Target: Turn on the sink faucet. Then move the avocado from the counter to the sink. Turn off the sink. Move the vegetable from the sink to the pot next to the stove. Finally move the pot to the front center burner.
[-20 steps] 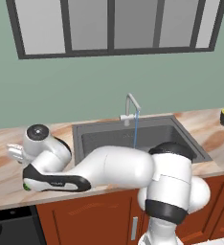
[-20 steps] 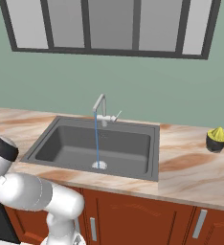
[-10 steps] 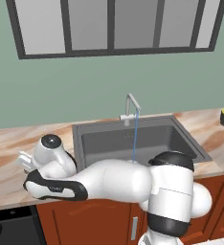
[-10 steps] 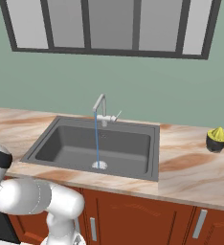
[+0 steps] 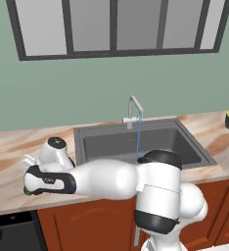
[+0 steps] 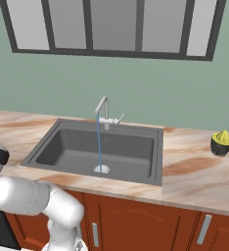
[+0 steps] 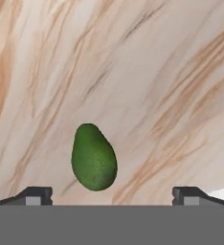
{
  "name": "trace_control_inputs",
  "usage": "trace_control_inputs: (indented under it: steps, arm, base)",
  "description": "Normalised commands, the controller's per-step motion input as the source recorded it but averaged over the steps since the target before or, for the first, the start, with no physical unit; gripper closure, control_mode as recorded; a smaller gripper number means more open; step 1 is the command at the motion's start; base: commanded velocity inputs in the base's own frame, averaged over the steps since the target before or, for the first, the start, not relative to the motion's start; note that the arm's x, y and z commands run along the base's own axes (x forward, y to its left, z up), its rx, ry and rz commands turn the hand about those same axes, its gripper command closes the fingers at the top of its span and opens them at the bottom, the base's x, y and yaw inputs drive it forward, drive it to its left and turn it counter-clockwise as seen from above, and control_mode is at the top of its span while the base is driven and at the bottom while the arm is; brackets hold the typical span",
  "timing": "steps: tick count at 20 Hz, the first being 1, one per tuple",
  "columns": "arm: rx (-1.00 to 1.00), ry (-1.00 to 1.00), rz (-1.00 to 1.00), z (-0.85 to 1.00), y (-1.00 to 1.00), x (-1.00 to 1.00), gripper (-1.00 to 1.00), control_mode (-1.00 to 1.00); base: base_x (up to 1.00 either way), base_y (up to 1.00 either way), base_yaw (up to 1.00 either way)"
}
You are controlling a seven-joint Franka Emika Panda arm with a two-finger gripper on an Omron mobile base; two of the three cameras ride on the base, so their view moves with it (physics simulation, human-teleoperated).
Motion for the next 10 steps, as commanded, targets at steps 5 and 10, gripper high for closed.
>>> trace_control_inputs:
  steps: [5,10]
  arm:
    - [-0.06,0.11,0.0,-0.15,0.59,0.18,-1.0,-1.0]
    - [-0.05,0.12,0.0,-0.26,0.08,0.02,-1.0,-1.0]
  base:
    - [0.0,0.0,0.0]
    - [0.0,0.0,0.0]
